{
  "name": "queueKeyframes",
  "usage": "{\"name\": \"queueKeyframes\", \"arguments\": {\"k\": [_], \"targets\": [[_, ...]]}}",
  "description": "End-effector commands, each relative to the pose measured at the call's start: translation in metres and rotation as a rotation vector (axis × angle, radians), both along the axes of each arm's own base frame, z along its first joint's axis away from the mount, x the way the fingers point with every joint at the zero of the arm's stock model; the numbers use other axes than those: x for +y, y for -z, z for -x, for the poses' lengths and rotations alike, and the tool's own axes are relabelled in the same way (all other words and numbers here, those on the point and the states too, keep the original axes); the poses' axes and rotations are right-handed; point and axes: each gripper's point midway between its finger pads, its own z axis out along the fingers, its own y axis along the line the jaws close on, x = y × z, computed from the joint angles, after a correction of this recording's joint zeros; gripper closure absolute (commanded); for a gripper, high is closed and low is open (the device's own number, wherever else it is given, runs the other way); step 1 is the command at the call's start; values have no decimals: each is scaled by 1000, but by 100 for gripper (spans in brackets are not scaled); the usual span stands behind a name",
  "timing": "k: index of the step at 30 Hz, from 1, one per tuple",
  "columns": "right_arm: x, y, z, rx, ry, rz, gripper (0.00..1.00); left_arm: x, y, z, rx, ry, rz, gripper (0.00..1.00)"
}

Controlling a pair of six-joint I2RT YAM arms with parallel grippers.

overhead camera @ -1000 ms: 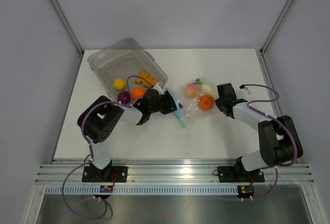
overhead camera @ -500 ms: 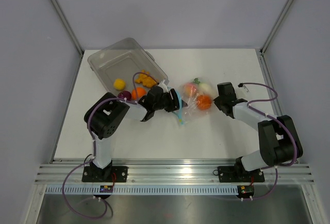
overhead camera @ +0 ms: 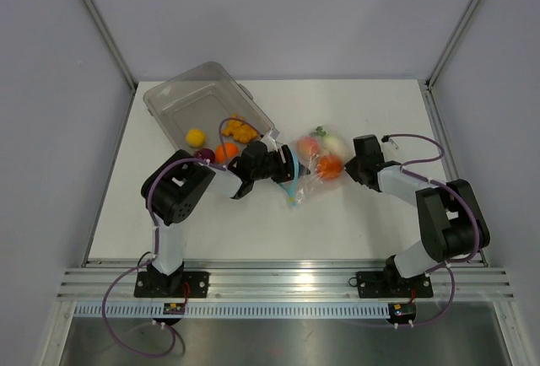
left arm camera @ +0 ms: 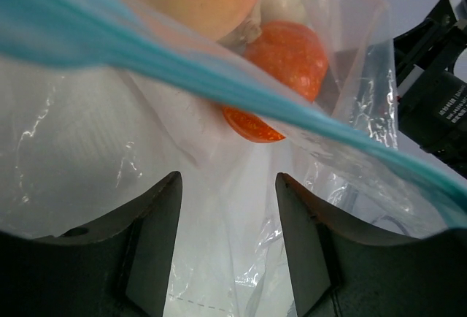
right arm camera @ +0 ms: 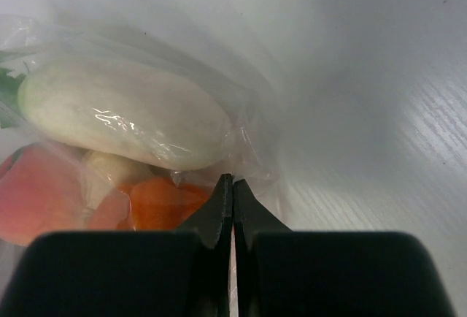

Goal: Open the zip-top bag and remove the fake food
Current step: Pick up the fake fruit from the zipper food storage bag.

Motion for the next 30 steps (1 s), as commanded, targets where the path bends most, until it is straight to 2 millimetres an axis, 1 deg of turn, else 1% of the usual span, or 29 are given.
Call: {"name": "queueKeyframes", "arguments": {"k": [1, 4, 6, 8, 11, 12, 13, 15, 16, 19, 22, 23, 26, 27, 30], "targets": [[15, -14, -14, -55, -67, -31, 100, -14, -35, -7, -129, 42, 92, 43], [19, -15, -14, -60, -86, -31, 100, -15, -41, -8, -154, 42, 108, 40], [22, -17, -17, -64, -102, -23, 100, -17, -39, -8, -152, 46, 106, 38], [18, -17, -15, -51, -92, -3, 100, -17, -41, -8, -156, 47, 111, 38], [11, -23, -15, -62, -73, 25, 100, -17, -40, -8, -155, 43, 111, 38], [11, -26, -15, -69, -77, 29, 100, -16, -40, -8, -154, 42, 109, 38], [10, -29, -16, -75, -73, 34, 98, -16, -41, -7, -156, 43, 112, 38], [7, -29, -15, -58, -83, 57, 89, -16, -43, -7, -158, 45, 114, 38], [8, -33, -18, -62, -89, 64, 83, -16, -43, -7, -158, 42, 112, 38], [7, -34, -18, -56, -100, 82, 75, -15, -43, -7, -159, 42, 112, 38], [7, -40, -19, -74, -112, 86, 64, -15, -44, -7, -159, 42, 113, 37], [6, -40, -18, -72, -112, 91, 51, -15, -44, -7, -160, 42, 112, 37], [6, -47, -18, -99, -116, 94, 38, -15, -44, -6, -159, 41, 110, 37], [6, -49, -18, -106, -118, 92, 32, -15, -44, -7, -161, 40, 110, 37], [10, -53, -20, -127, -138, 83, 30, -15, -46, -6, -162, 42, 113, 37]]}}
